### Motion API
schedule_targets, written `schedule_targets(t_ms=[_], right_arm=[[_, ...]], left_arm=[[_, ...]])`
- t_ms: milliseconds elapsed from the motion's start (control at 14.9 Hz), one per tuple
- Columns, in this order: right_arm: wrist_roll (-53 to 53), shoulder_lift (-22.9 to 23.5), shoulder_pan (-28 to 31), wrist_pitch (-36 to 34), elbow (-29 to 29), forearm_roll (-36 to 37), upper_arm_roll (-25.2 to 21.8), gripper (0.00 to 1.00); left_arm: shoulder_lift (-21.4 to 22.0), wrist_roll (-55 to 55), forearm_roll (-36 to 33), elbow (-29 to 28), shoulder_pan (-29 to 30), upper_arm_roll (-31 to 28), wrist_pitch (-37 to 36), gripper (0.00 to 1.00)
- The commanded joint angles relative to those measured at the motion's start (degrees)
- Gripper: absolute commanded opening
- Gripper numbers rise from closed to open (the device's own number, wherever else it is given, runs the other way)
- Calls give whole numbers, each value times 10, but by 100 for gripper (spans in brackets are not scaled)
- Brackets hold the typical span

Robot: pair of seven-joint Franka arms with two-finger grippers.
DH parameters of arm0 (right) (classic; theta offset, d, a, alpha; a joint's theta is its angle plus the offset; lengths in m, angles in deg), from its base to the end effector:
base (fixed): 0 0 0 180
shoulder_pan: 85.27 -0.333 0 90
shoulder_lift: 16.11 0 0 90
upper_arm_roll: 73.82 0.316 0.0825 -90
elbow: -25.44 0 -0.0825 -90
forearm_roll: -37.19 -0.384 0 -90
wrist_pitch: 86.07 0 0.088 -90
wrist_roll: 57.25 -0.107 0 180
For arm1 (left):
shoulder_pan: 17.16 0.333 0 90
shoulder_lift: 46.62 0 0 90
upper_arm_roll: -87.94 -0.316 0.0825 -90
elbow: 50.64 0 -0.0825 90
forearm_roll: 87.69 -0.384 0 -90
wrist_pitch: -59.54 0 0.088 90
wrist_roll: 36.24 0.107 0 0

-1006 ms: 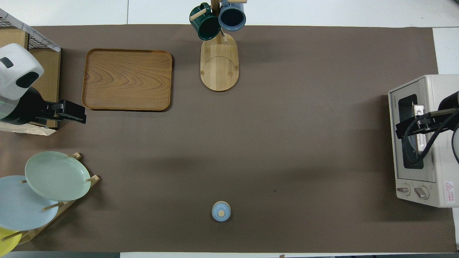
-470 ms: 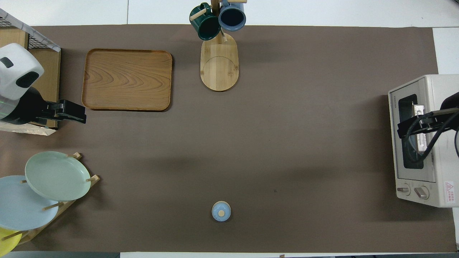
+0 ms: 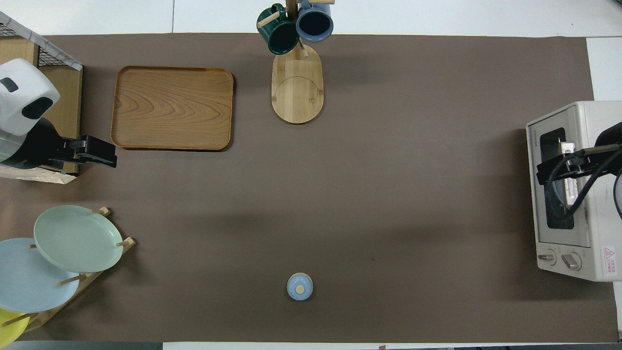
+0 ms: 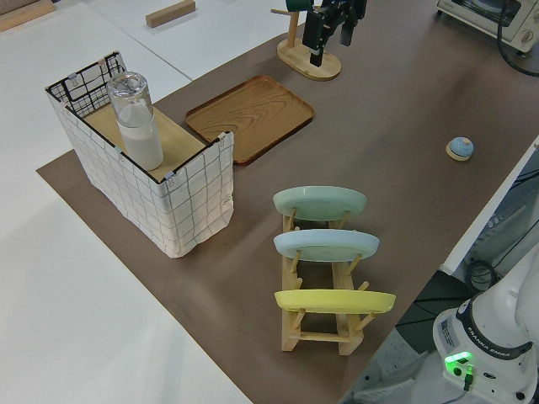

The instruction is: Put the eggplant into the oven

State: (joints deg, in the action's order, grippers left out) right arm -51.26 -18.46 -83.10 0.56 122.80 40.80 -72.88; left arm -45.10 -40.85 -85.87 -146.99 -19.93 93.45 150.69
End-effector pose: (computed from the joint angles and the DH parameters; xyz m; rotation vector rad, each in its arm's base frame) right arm 0.5304 -0.0183 0.5823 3.0759 0.1291 -0.2313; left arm 0.5384 -0.0824 0.5885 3.1165 -0.0971 -0.1048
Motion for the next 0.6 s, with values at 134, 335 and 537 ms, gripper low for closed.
schedule_targets(t_ms=[134, 335, 537], right_arm=[[-22, 4, -9, 7, -7, -43, -22, 100], [-22, 4, -9, 25, -14, -37, -23, 100], [-22, 3, -11, 20, -15, -37, -23, 100]], left_arm=[[4, 0, 1, 2, 4, 1, 1, 100], [4, 0, 1, 2, 4, 1, 1, 100], [4, 0, 1, 2, 4, 2, 2, 100]])
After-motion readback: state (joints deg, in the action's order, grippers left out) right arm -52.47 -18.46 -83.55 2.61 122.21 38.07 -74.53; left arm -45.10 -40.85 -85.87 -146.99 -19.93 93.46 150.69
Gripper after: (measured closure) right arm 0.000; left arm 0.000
